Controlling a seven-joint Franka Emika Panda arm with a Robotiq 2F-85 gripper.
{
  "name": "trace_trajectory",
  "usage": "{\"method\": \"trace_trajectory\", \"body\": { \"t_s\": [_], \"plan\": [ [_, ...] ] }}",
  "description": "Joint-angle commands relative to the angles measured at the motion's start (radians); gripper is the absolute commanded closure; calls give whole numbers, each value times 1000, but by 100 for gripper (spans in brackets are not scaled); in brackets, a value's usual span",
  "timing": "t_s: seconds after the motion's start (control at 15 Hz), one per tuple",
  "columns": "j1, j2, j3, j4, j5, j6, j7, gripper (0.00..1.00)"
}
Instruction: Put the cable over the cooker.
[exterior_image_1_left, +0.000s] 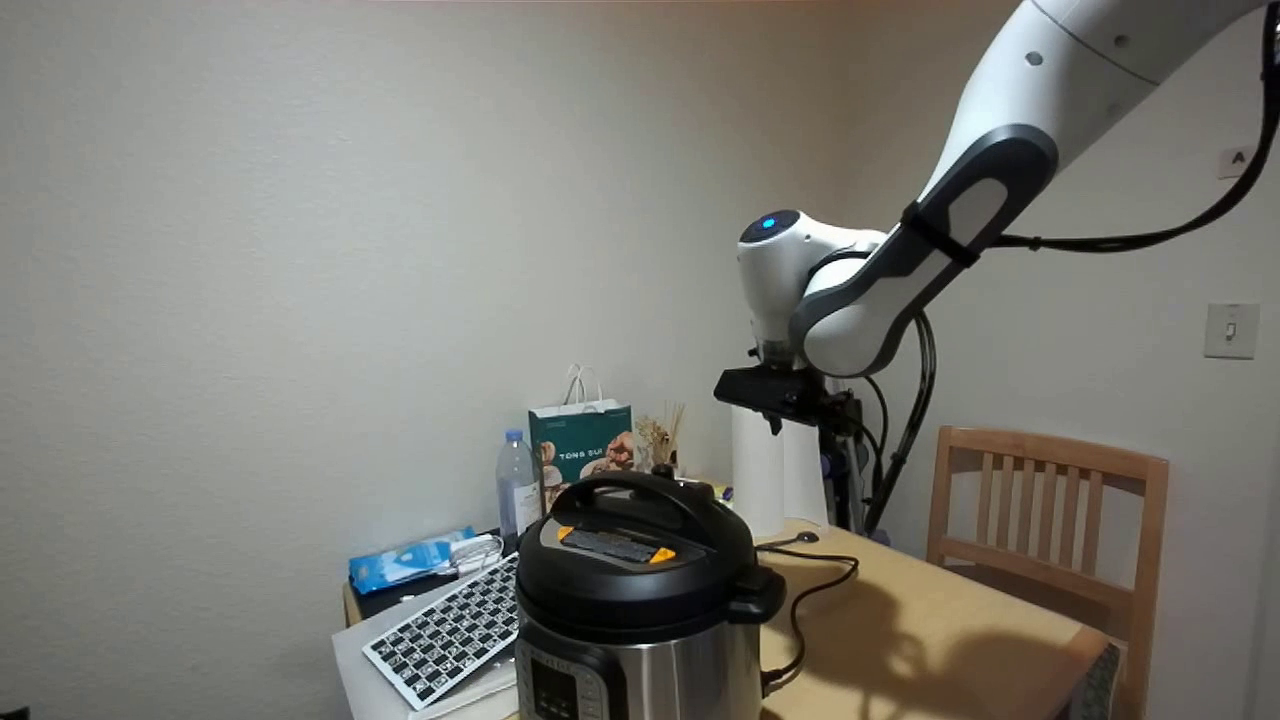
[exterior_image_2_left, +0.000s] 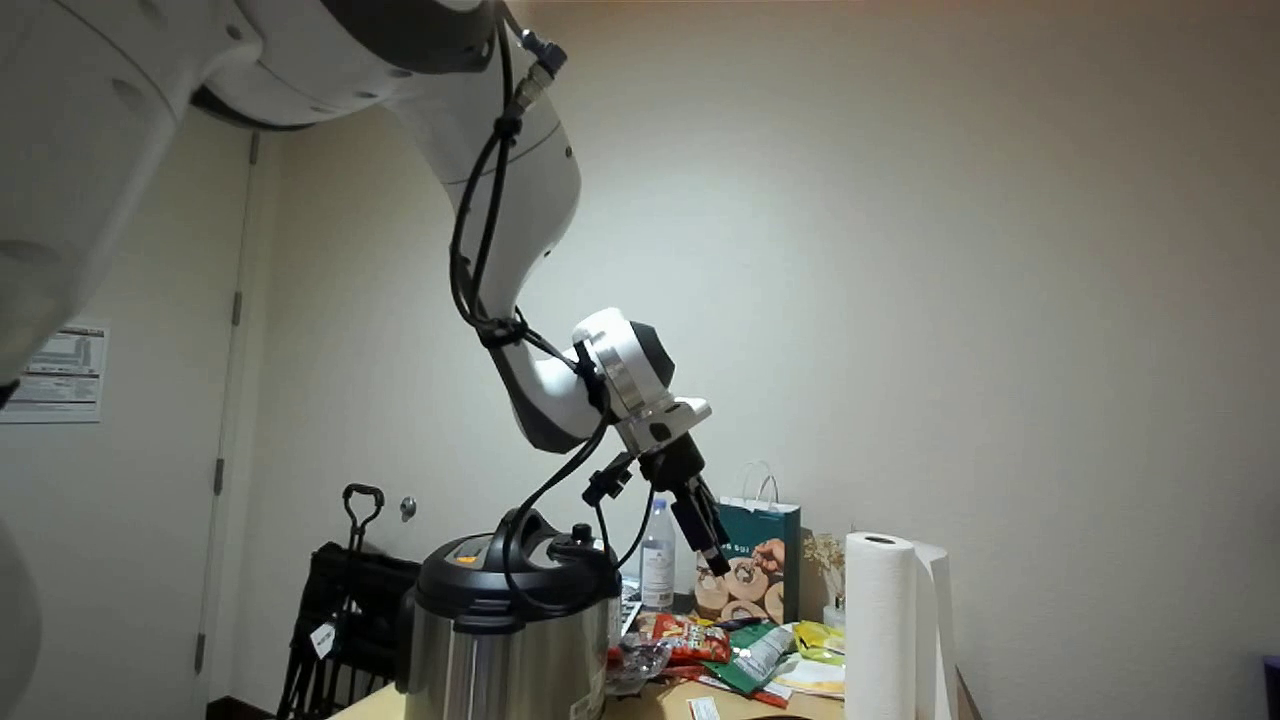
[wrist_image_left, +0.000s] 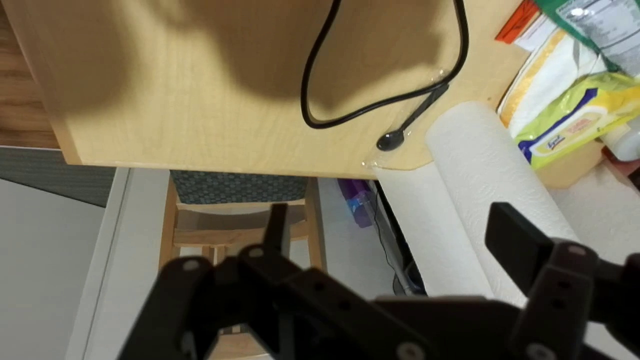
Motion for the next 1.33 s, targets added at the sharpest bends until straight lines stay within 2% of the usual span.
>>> {"method": "trace_trajectory", "body": {
  "t_s": [0.0, 0.33, 0.47, 0.53, 0.93, 1.07, 1.27],
  "plan": [
    [3, 114, -11, 93, 84, 9, -145, 0],
    [18, 254, -55, 219, 158, -50, -238, 0],
    [39, 307, -89, 268, 165, -137, -233, 0],
    [47, 260, -94, 207, 148, -68, -200, 0],
    [60, 313, -111, 261, 148, -112, -198, 0],
    [33, 380, -89, 332, 204, -131, -245, 0],
    [40, 506, -104, 466, 259, -193, -256, 0]
  ]
}}
